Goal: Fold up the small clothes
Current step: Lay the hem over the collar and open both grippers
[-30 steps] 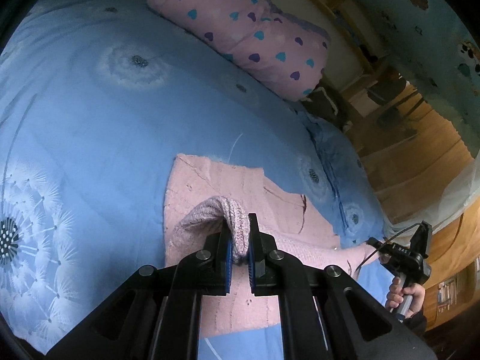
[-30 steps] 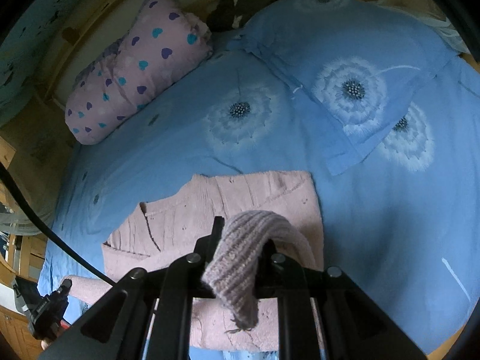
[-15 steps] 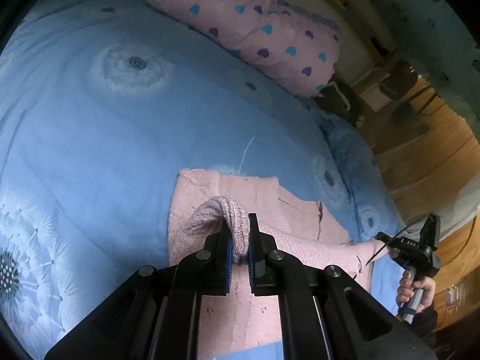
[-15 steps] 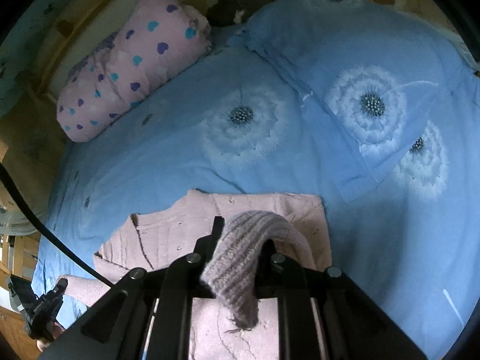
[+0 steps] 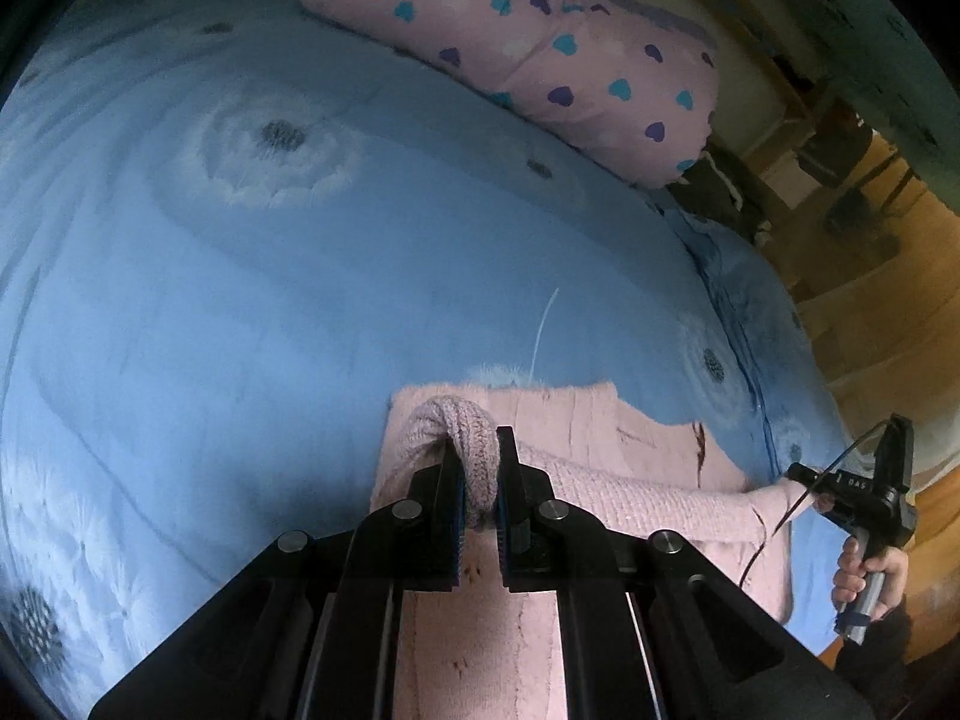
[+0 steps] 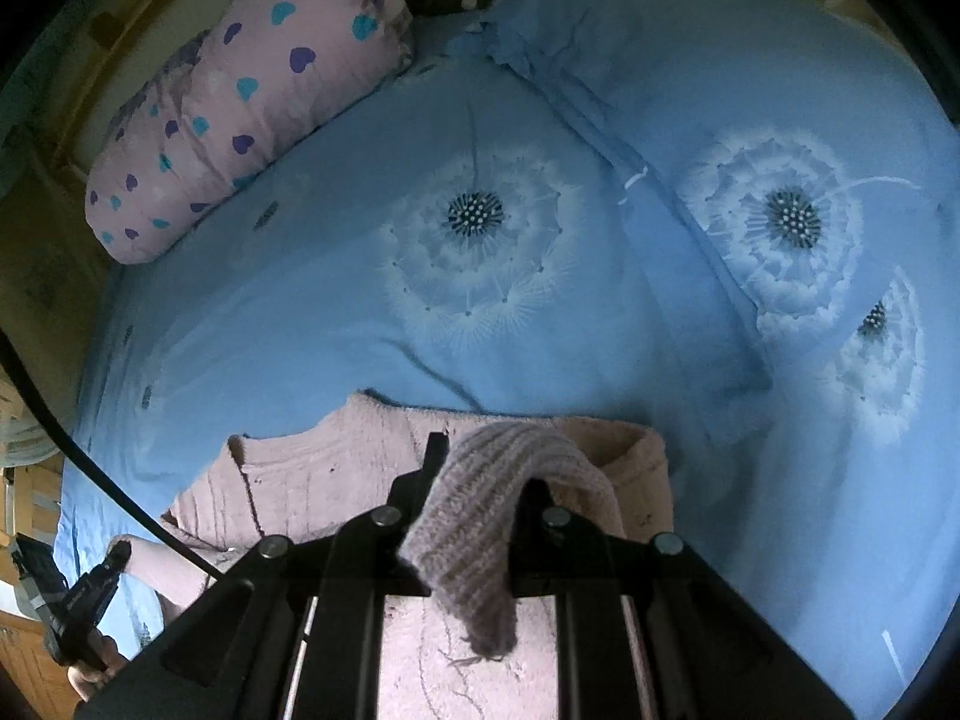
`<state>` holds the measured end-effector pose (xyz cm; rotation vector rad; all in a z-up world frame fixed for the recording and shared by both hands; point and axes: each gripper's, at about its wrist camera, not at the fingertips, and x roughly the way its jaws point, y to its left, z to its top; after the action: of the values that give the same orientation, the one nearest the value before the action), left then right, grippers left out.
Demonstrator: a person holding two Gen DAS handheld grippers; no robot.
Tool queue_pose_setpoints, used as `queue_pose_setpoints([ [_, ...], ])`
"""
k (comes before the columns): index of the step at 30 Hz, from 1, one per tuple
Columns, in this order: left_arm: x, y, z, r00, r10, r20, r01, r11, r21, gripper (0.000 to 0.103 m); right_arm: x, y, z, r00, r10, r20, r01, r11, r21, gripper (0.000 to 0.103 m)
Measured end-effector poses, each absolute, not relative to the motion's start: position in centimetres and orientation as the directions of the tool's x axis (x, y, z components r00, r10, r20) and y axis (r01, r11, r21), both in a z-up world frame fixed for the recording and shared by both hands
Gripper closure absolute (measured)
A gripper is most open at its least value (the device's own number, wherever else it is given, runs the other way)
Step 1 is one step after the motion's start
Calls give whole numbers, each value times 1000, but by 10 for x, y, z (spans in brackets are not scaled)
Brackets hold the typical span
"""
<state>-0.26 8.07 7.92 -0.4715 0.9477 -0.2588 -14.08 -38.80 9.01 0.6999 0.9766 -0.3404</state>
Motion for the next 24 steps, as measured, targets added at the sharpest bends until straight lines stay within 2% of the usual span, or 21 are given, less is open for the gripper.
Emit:
queue_pose_setpoints([
  [10, 10, 82, 75, 584, -397, -708, 19, 879, -477, 103, -129, -396, 94, 575, 13, -818, 572, 708, 414, 89],
  [15, 19, 91, 63, 589, -417, -692, -8, 853, -521, 103, -119, -395, 90, 603, -16, -798, 587, 686, 429, 88],
  [20, 23, 87, 63, 597, -404, -693, 19, 871, -491, 103, -114, -396, 74, 573, -24, -819, 614, 675, 410, 88],
  [24, 31, 90, 58, 603, -408, -686, 0, 859, -512, 103, -110, -397, 71, 571, -28, -820, 602, 694, 395, 87],
])
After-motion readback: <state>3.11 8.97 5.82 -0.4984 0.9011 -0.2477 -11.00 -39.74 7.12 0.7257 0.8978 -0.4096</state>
